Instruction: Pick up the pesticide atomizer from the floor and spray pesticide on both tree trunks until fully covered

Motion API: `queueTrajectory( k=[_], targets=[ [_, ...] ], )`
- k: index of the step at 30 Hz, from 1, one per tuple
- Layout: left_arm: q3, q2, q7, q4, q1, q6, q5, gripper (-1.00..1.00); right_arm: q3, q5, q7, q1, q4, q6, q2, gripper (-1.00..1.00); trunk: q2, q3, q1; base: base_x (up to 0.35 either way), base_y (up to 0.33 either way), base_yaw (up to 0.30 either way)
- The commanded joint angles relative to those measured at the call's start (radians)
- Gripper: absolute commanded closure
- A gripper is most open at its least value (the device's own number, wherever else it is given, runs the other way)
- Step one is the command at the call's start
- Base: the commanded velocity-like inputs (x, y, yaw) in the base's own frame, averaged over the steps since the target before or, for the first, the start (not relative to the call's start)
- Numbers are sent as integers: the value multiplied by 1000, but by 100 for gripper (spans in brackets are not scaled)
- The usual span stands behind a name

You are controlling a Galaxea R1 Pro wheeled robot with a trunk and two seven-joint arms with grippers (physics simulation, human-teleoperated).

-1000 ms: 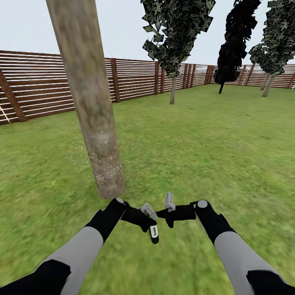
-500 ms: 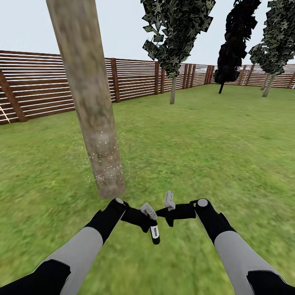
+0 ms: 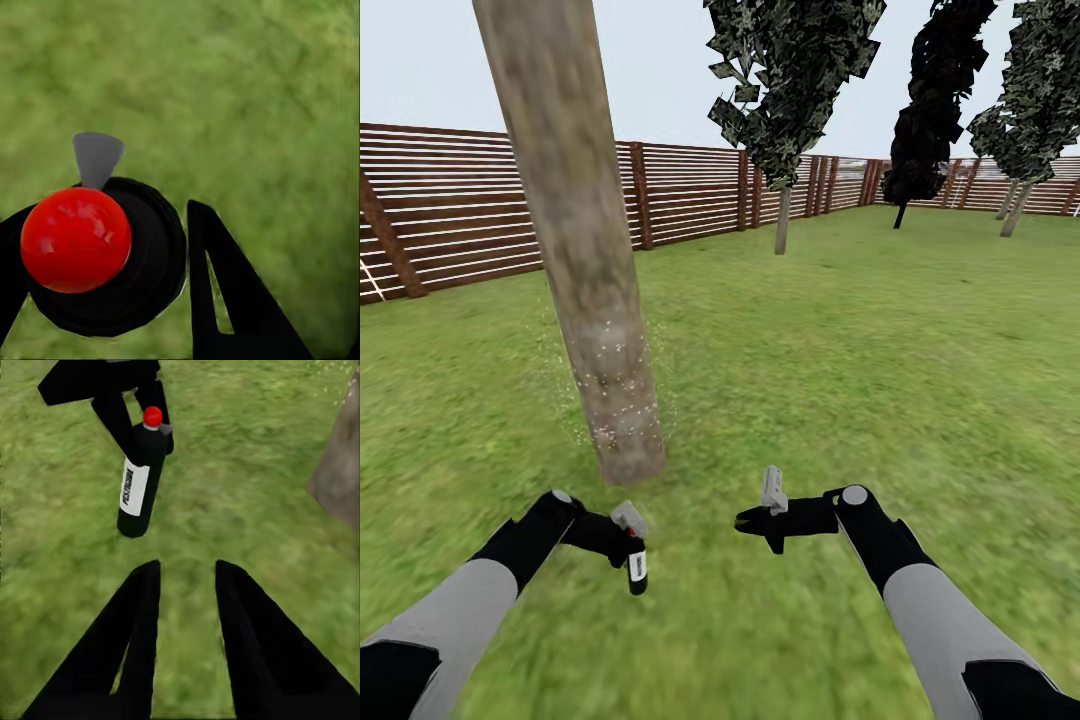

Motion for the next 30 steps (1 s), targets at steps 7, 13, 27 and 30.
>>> queueTrajectory(
  k=[7, 13, 27, 30],
  targets=[
    [1, 95, 15, 48, 6, -72, 4, 100, -5, 3, -11, 4, 14, -4, -10, -100, 0, 0, 0, 0, 0, 0],
    [5, 91, 314, 211, 89, -242, 109, 100, -14, -4, -464, 56, 367, -171, -78, -100, 0, 0, 0, 0, 0, 0],
    [4, 77, 1011, 277, 453, -740, 663, 100, -28, -455, -1127, 425, 534, -688, -77, -100, 0, 0, 0, 0, 0, 0],
    [5, 50, 1065, 425, 474, -959, 738, 100, -26, -468, -1125, 460, 557, -771, -76, -100, 0, 0, 0, 0, 0, 0]
  ],
)
